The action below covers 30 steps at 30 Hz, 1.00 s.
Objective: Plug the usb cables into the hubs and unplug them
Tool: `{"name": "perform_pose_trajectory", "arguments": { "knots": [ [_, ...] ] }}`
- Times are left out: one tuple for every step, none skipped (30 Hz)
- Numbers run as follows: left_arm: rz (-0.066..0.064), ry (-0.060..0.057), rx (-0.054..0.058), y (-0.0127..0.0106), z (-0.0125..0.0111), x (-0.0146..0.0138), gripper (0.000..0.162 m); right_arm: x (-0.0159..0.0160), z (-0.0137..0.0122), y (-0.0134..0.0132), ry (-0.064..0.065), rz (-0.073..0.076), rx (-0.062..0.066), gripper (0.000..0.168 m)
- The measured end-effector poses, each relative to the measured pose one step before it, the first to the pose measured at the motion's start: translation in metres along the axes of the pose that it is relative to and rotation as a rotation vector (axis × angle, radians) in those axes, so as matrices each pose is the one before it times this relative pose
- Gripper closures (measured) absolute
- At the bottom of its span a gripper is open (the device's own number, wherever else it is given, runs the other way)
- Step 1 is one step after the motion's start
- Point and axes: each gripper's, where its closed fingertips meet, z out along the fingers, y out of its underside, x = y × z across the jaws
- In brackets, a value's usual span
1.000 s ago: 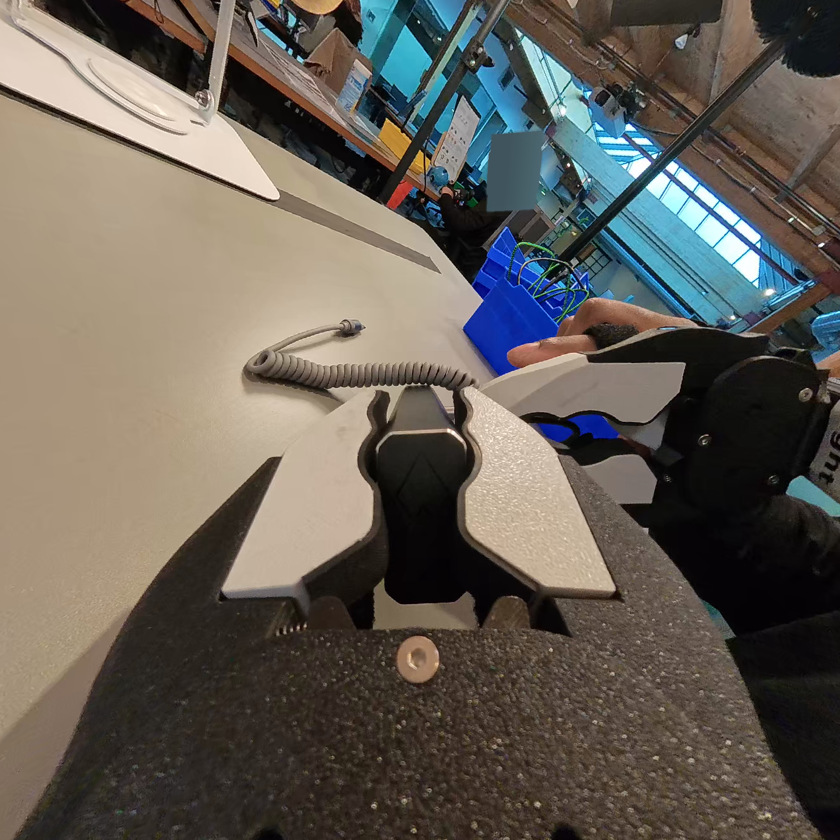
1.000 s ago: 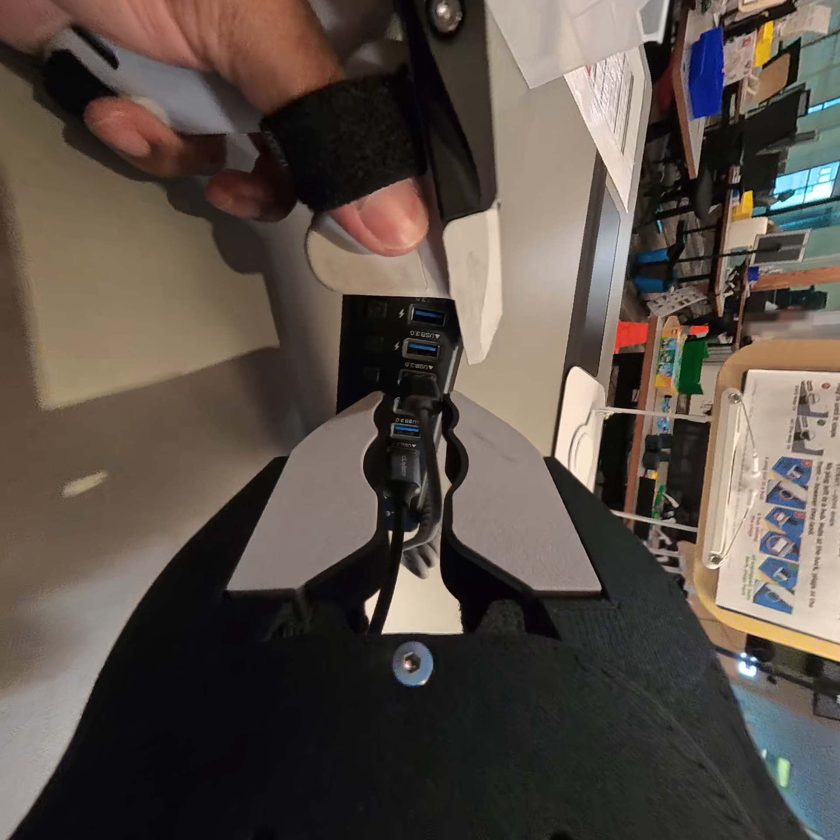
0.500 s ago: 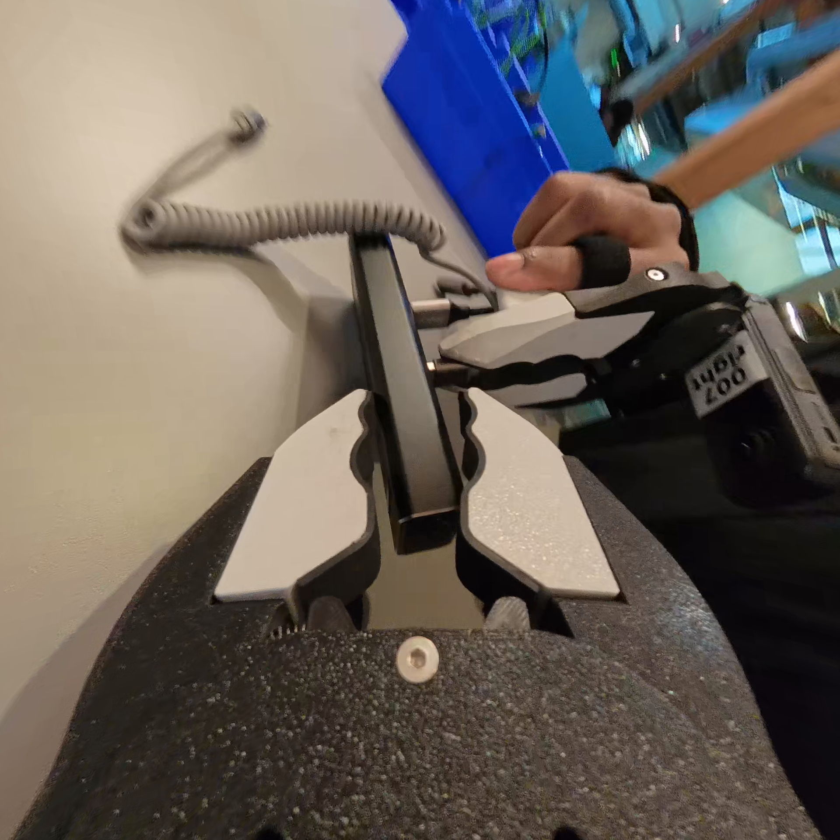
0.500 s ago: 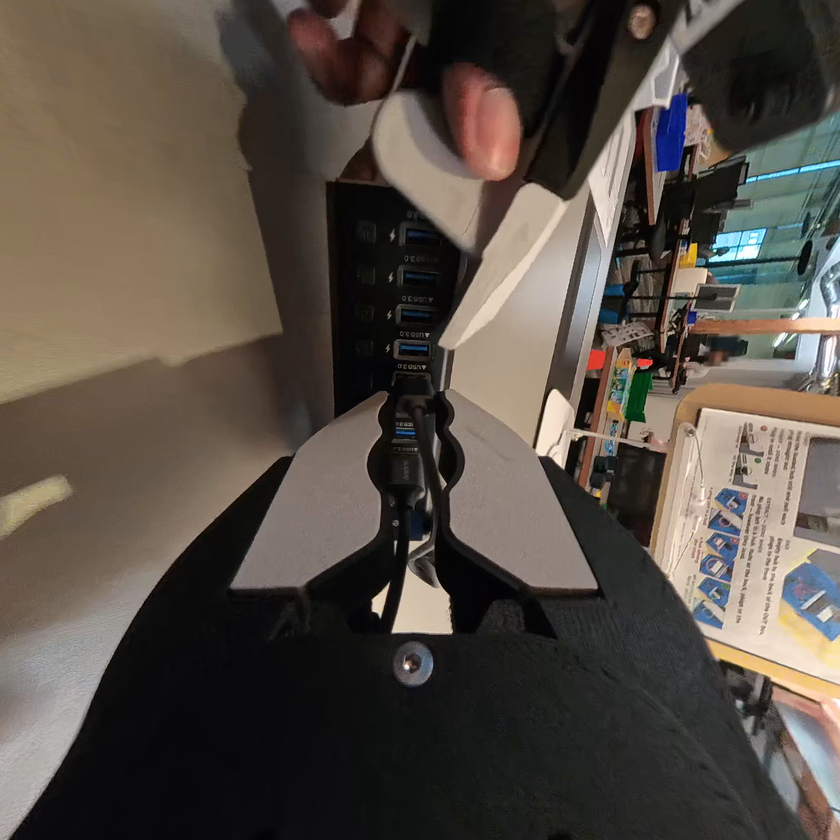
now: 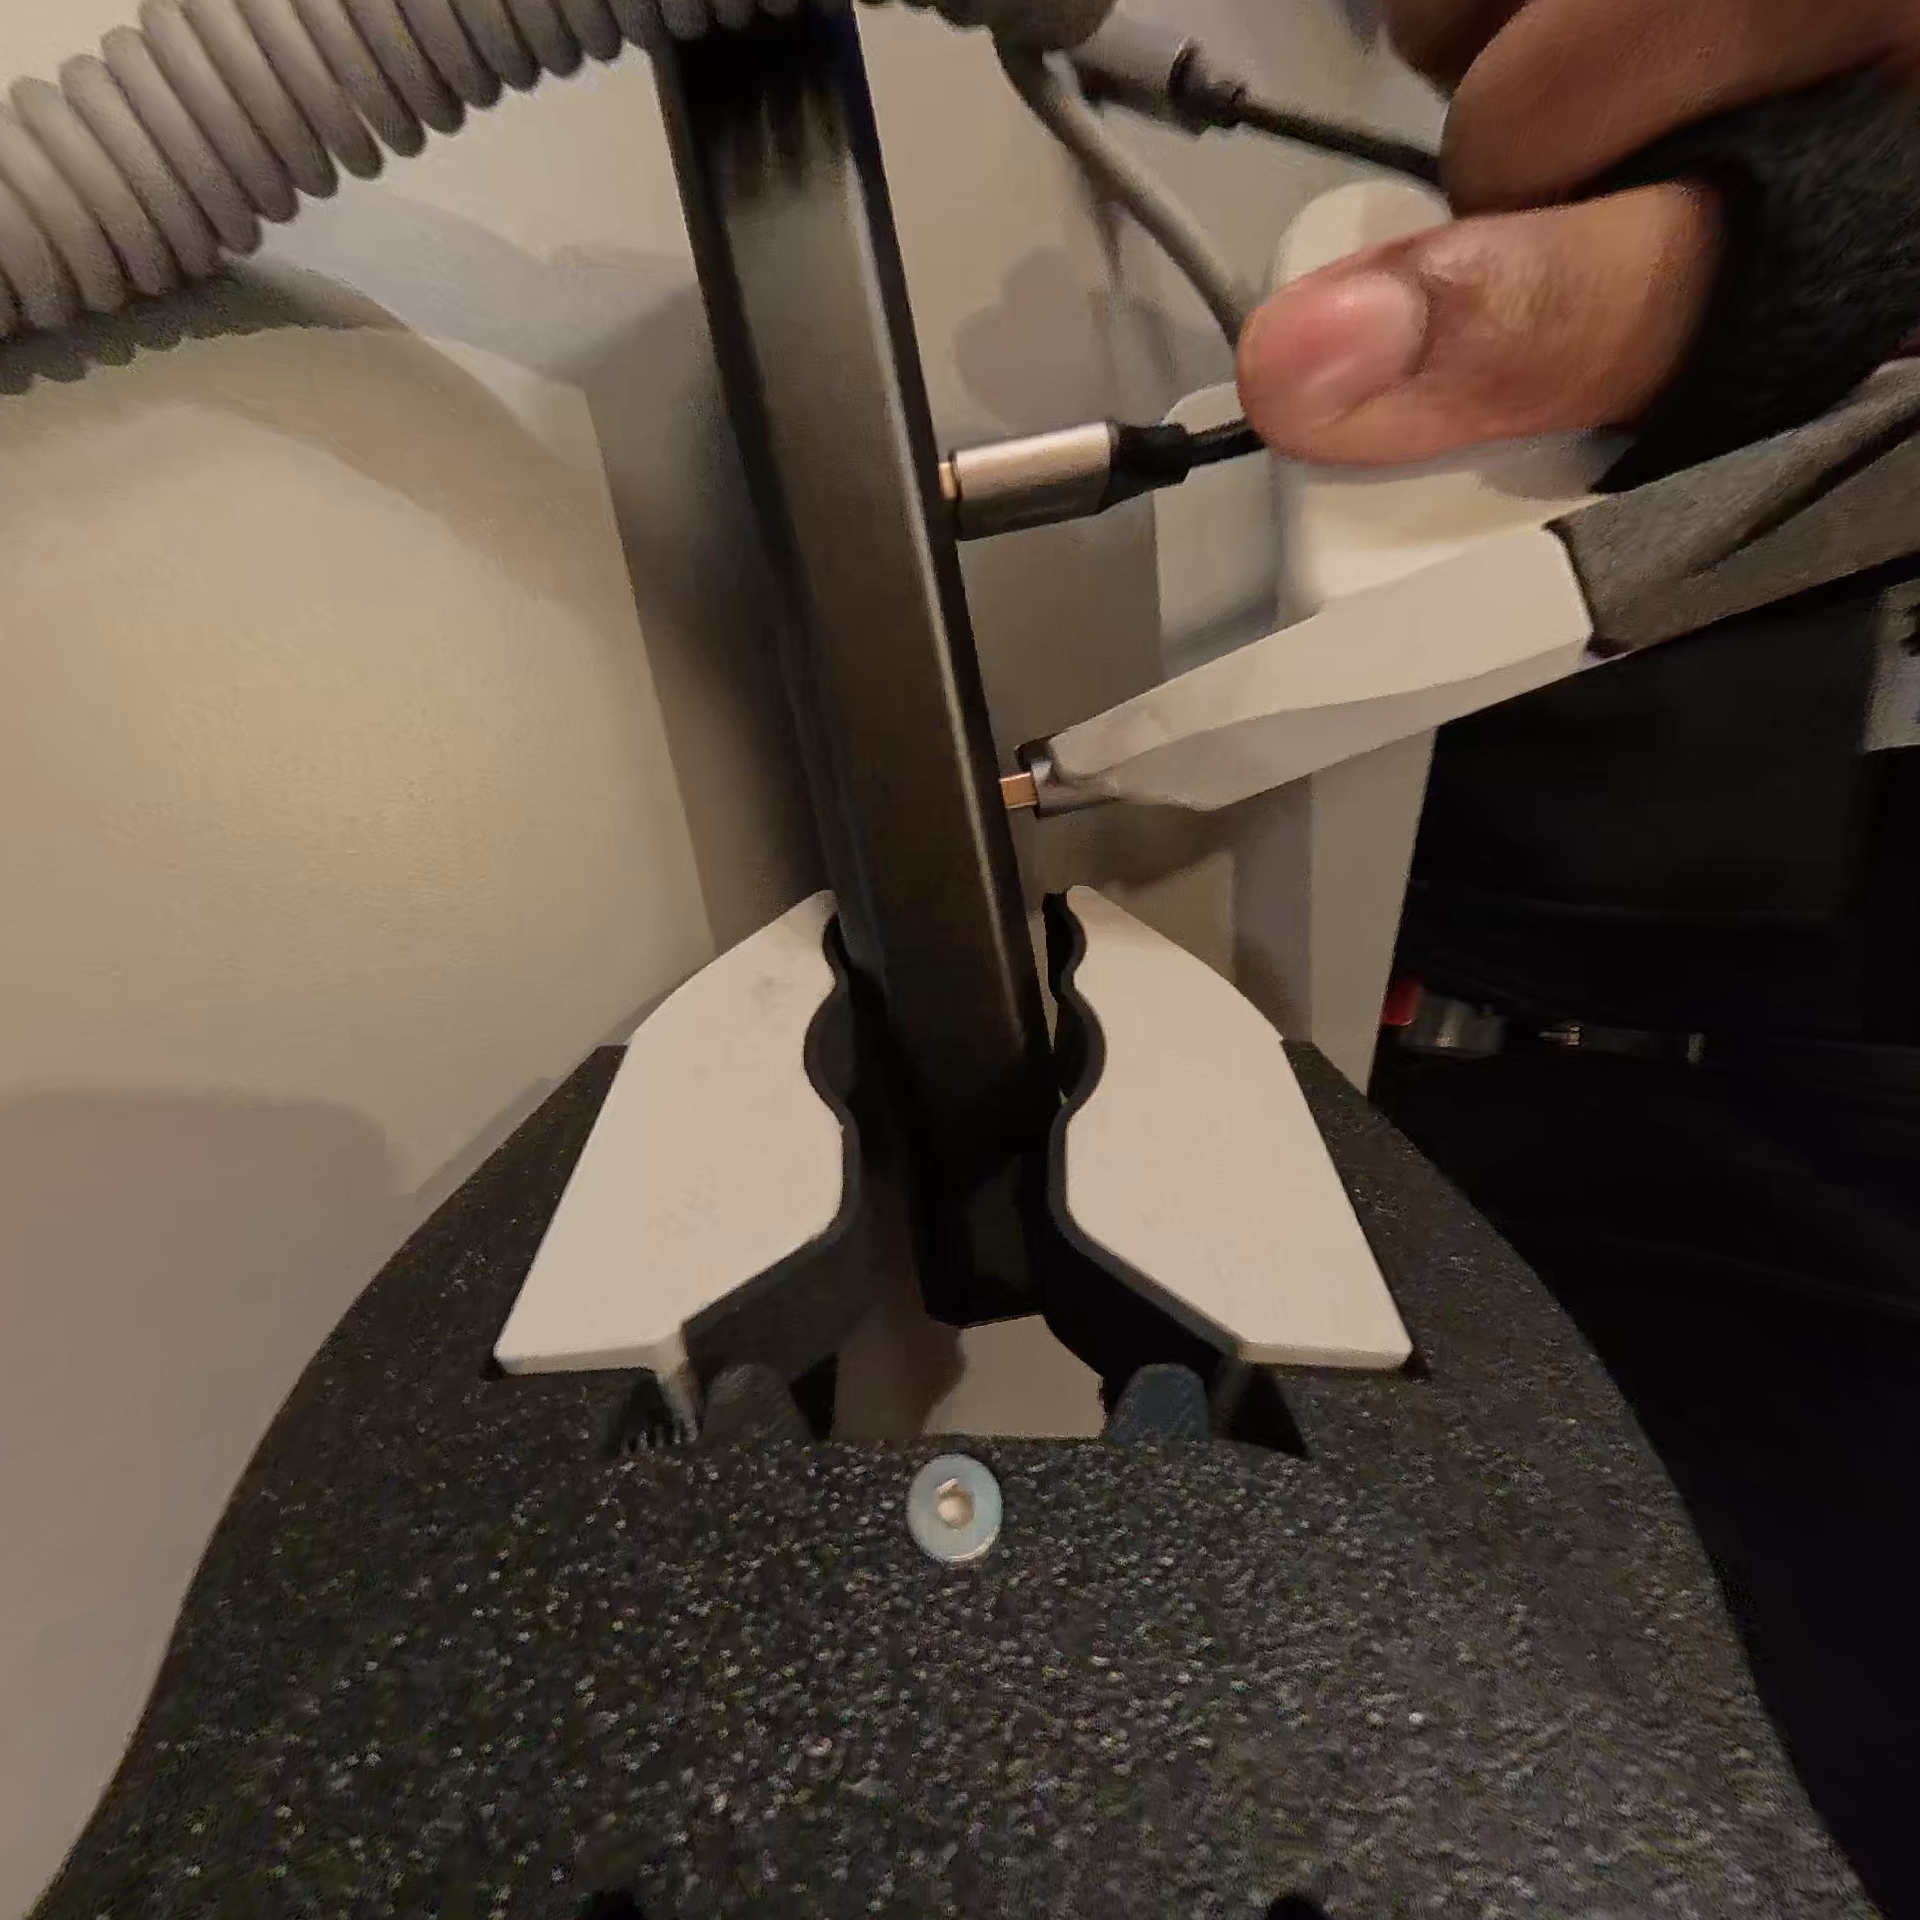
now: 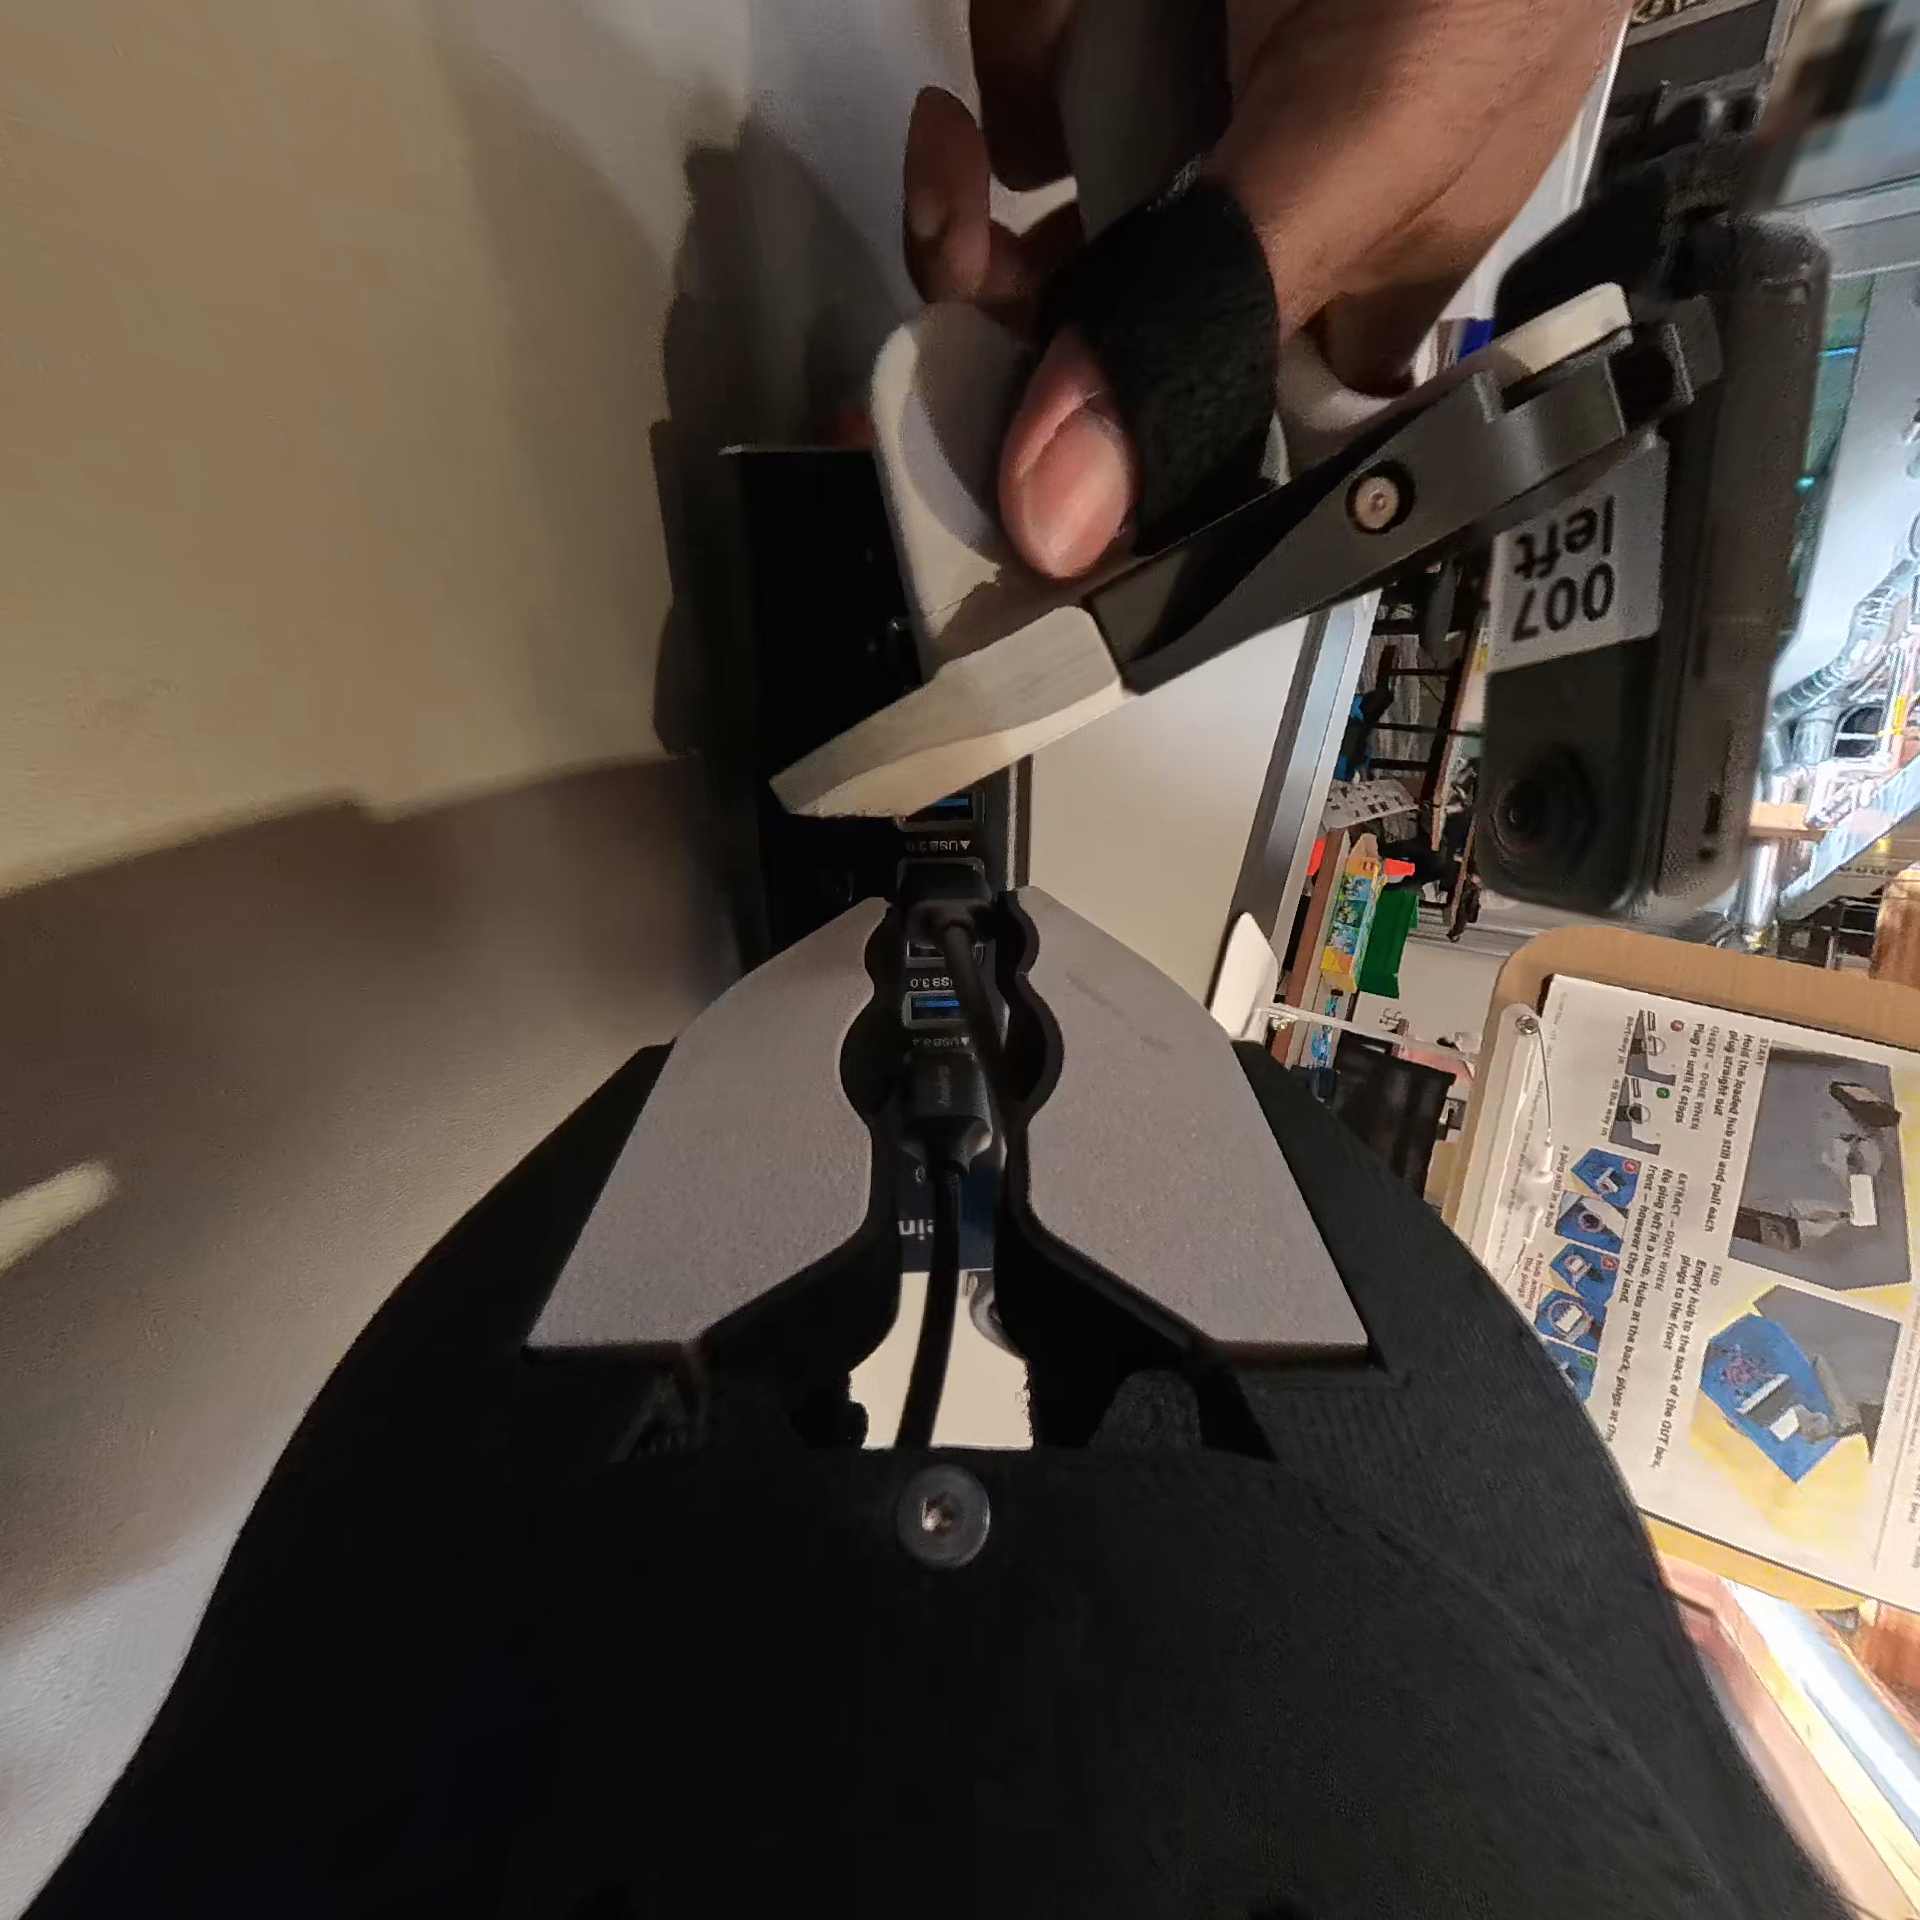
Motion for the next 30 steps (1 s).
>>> {"name": "perform_pose_trajectory", "arguments": {
  "knots": [
    [0.0207,-0.0297,-0.0193,0.00056,0.00164,-0.00048,0.129,-0.00149,-0.00075,0.00049,-0.0009,-0.0036,0.0041,0.153],
    [0.0141,-0.0228,-0.0152,0.00048,0.00092,-0.00002,0.129,-0.00075,-0.00115,0.00045,0.0029,-0.0061,0.0054,0.153],
    [0.0,-0.0131,-0.0129,0.00053,0.00087,-0.00007,0.13,-0.00103,-0.00102,-0.00003,0.0011,-0.0062,0.0081,0.153],
    [0.0061,-0.0062,-0.0041,0.00002,0.0006,0.00064,0.13,-0.00099,-0.00104,-0.0003,0.0013,-0.0069,0.0075,0.153],
    [0.0125,-0.0047,-0.0002,0.00018,0.00032,0.00124,0.13,-0.00094,-0.0011,-0.00063,0.0002,-0.0081,0.0095,0.153],
    [0.0044,-0.0016,-0.0016,0.00059,0.00023,0.00191,0.13,-0.00082,-0.00139,-0.00127,-0.0044,-0.0007,0.0155,0.152],
    [0.0036,-0.0016,-0.0007,0.00013,-0.00031,0.00218,0.131,-0.0005,-0.00155,-0.00145,-0.0066,0.0024,0.0159,0.152],
    [-0.0013,-0.0107,0.0072,-0.00135,-0.00041,0.00123,0.131,0.00033,-0.00131,-0.00027,-0.0032,-0.0023,0.0082,0.152],
    [-0.0063,-0.0159,0.0025,-0.00107,-0.00039,0.00041,0.131,0.00052,-0.00075,0.0006,-0.0011,-0.0084,0.0011,0.152],
    [-0.0028,-0.0167,0.0002,-0.00109,-0.00055,0.00025,0.131,0.00052,-0.00055,0.00036,-0.0021,-0.0118,-0.0003,0.152],
    [-0.0114,-0.0145,0.0068,-0.0018,-0.00079,-0.00017,0.131,0.00089,-0.00042,0.00078,0.0009,-0.0136,-0.0069,0.152],
    [-0.0071,-0.0147,0.0054,-0.00155,-0.00075,-0.00003,0.131,0.00137,-0.00045,0.00122,0.0013,-0.0136,-0.0114,0.152],
    [-0.0056,-0.0131,0.0027,-0.001,-0.00103,0.00052,0.131,0.0011,-0.00054,0.00061,-0.0013,-0.0111,-0.0048,0.152],
    [-0.0043,-0.0164,0.005,-0.00119,-0.00131,0.00003,0.131,0.00134,-0.00028,0.00067,0.0012,-0.0025,-0.0046,0.152],
    [0.0031,-0.01,-0.0026,-0.00001,-0.00094,0.00074,0.131,0.00087,-0.00039,0.00009,0.002,-0.0042,0.0015,0.152],
    [0.0081,-0.011,0.0006,0.00005,-0.00029,0.00058,0.131,0.00003,-0.00056,-0.00089,-0.0003,-0.0064,0.0086,0.153],
    [0.0035,-0.0031,-0.0014,0.00078,0.00091,0.00077,0.131,-0.00089,-0.0003,-0.0007,-0.0046,-0.0116,0.0072,0.153],
    [0.0029,0.0092,-0.0053,0.00166,0.00153,0.0017,0.131,-0.00201,-0.00034,-0.00116,-0.0142,-0.0108,0.0102,0.153],
    [0.0057,0.0055,0.0034,0.00084,0.00128,0.00131,0.131,-0.00179,-0.00026,-0.00096,-0.0129,-0.0051,0.0123,0.152],
    [0.005,0.0088,0.0001,0.00109,0.00074,0.00219,0.131,-0.00118,-0.00071,-0.00074,-0.0099,0.0011,0.0188,0.152],
    [0.007,0.0069,0.0023,0.00033,0.00005,0.00209,0.13,-0.00057,-0.00089,-0.00075,-0.0122,0.0166,0.0258,0.152],
    [0.0016,0.0013,0.0104,-0.00096,-0.00039,0.00093,0.13,0.00038,-0.00085,0.00001,-0.0082,0.0183,0.0189,0.152],
    [-0.0074,0.0041,0.0146,-0.00153,-0.00055,0.0001,0.13,0.00119,-0.00028,0.00068,-0.0049,0.0135,0.0046,0.152],
    [-0.0129,0.0011,0.0202,-0.00206,-0.00076,-0.00105,0.13,0.00169,0.00006,0.00107,-0.0002,0.0066,-0.0099,0.152],
    [-0.013,-0.0062,0.0243,-0.00201,-0.00076,-0.00242,0.13,0.00211,0.00064,0.00123,0.0066,0.0013,-0.0211,0.152],
    [-0.0147,-0.0065,0.0275,-0.00199,-0.00099,-0.00315,0.13,0.0024,0.00128,0.00113,0.0115,0.0102,-0.0274,0.152],
    [-0.0243,0.0108,0.0386,-0.00332,-0.00173,-0.00112,0.131,0.00349,0.0013,0.00128,0.0229,0.0178,-0.0312,0.152],
    [-0.0271,0.0194,0.0546,-0.00476,-0.00221,0.00041,0.131,0.00521,0.00028,0.00197,0.0359,0.0163,-0.0346,0.152],
    [-0.0228,0.0157,0.0528,-0.0045,-0.0019,0.00051,0.131,0.00509,-0.0008,0.00187,0.0263,0.0236,-0.03,0.151],
    [-0.0162,-0.0106,0.0363,-0.00283,-0.00103,-0.0015,0.131,0.00313,-0.00122,0.00185,0.0056,0.0326,-0.0231,0.151]
  ]
}}
